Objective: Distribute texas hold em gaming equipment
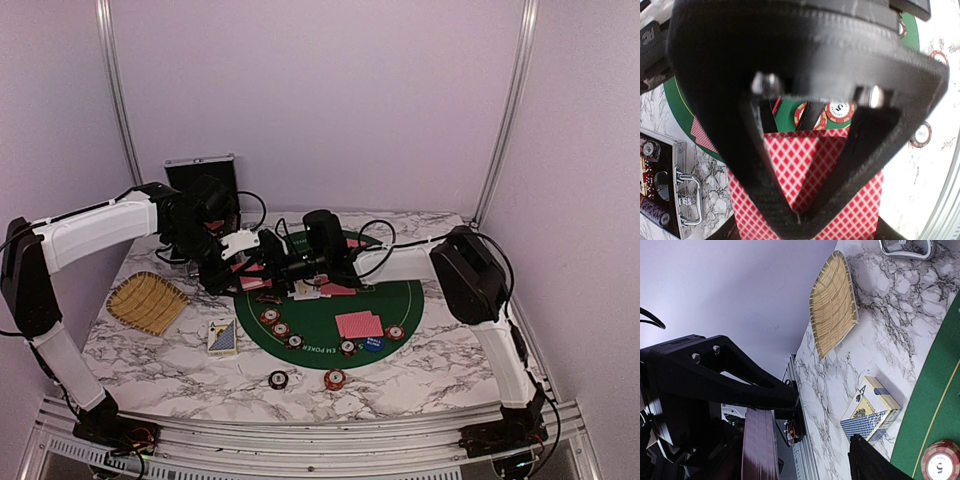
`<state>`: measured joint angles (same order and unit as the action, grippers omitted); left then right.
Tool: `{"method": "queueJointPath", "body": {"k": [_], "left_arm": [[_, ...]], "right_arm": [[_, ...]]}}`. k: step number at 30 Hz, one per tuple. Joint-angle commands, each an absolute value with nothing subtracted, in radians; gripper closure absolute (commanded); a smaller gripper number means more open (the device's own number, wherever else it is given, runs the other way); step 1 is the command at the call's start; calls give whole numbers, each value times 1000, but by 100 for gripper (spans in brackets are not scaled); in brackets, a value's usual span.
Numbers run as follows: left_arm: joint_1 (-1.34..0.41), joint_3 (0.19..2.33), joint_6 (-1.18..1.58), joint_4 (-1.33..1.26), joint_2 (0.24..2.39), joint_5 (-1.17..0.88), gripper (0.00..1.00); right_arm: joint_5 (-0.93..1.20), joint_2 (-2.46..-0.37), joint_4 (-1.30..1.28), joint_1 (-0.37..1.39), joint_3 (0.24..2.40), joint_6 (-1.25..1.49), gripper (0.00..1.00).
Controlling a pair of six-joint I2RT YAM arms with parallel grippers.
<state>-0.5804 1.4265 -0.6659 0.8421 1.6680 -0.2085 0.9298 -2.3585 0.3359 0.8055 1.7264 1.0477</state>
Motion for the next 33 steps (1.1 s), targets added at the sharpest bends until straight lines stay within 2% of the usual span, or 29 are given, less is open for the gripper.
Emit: {"method": "queueJointPath", "body": {"k": [1, 8, 16, 22, 33], "left_arm": [[-578, 1440, -673, 830, 1638, -225, 100], [-578, 1439, -672, 830, 1640, -223, 100], [-578, 1436, -670, 830, 1643, -222, 100], [-578, 1434, -669, 830, 1643, -220, 100], [-578, 1430, -670, 830, 1644, -216, 100]], "right_arm": [[907, -2314, 307, 773, 1669, 1026, 33], [912, -2264, 348, 759, 1611, 1040, 41], [913, -2208, 404, 748, 1558, 1073, 71], [911, -2171, 441, 739, 1527, 1097, 85], [919, -2115, 621, 711, 1426, 1229, 99]]}}
